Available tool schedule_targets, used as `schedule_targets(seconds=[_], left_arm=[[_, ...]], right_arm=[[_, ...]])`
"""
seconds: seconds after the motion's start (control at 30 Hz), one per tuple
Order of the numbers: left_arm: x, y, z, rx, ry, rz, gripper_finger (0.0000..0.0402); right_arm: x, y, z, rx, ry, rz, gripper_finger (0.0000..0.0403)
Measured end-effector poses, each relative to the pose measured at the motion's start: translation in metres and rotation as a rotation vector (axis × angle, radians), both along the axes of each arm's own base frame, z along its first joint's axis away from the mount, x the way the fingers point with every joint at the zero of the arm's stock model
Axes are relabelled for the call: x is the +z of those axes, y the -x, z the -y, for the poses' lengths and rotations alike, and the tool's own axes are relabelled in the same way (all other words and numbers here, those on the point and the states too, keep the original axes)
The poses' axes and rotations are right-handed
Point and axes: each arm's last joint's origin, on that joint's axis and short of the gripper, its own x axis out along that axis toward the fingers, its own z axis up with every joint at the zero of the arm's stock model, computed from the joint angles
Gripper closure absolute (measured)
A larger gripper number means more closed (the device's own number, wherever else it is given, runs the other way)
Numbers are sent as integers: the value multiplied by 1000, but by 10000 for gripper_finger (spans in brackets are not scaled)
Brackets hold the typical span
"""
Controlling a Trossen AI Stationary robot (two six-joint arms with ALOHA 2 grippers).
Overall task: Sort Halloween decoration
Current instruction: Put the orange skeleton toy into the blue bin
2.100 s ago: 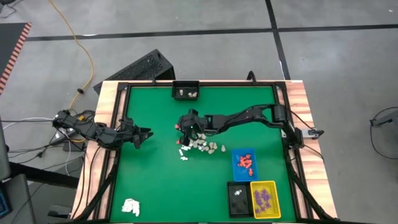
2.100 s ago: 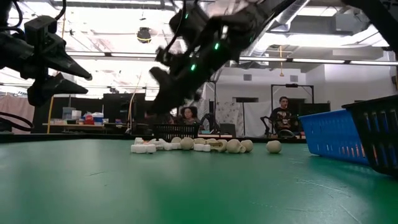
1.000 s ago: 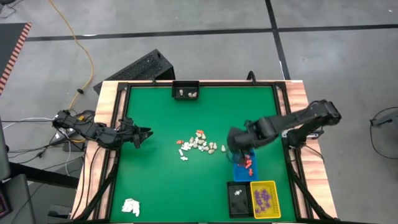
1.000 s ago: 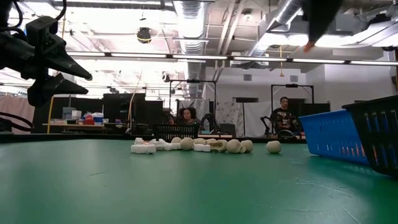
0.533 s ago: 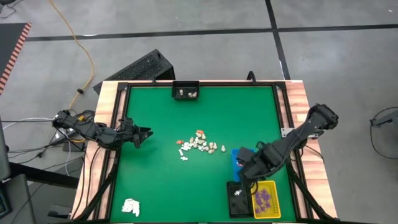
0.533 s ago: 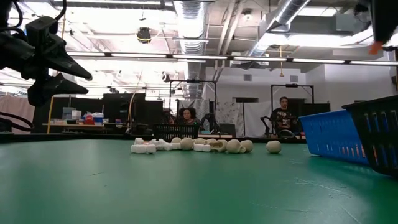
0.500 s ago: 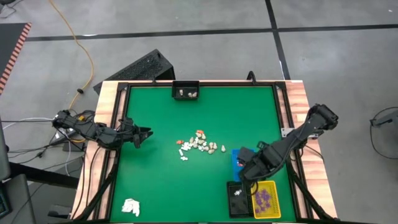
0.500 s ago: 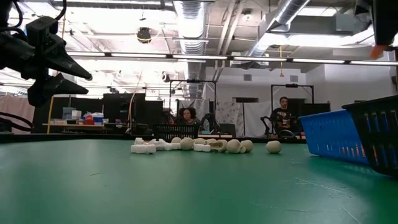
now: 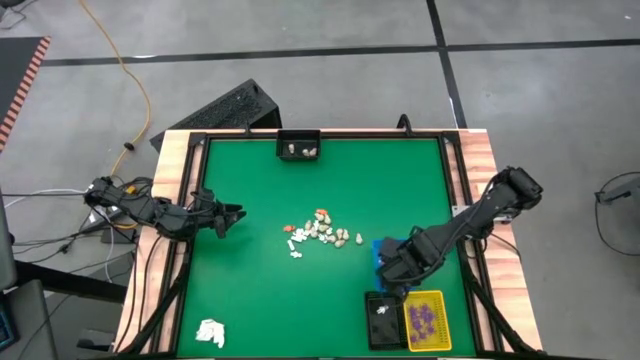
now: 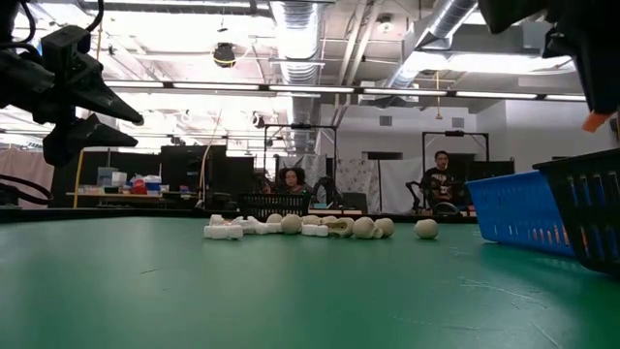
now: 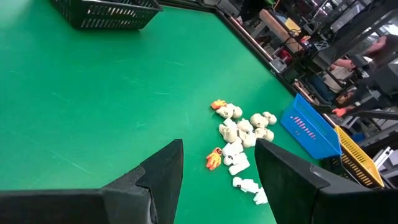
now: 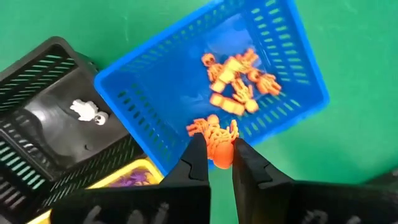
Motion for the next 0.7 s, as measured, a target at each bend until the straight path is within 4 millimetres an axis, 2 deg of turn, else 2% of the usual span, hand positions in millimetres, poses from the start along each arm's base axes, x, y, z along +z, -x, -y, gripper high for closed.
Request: schedule_targets(seconds=[0.37, 0.7], left_arm=[[0, 0, 0, 0, 0, 0, 213], [0, 0, 0, 5, -1, 1, 213]], right_arm=[[-3, -2, 2, 65, 1, 5, 363], [-3, -3, 3, 55, 45, 27, 290]])
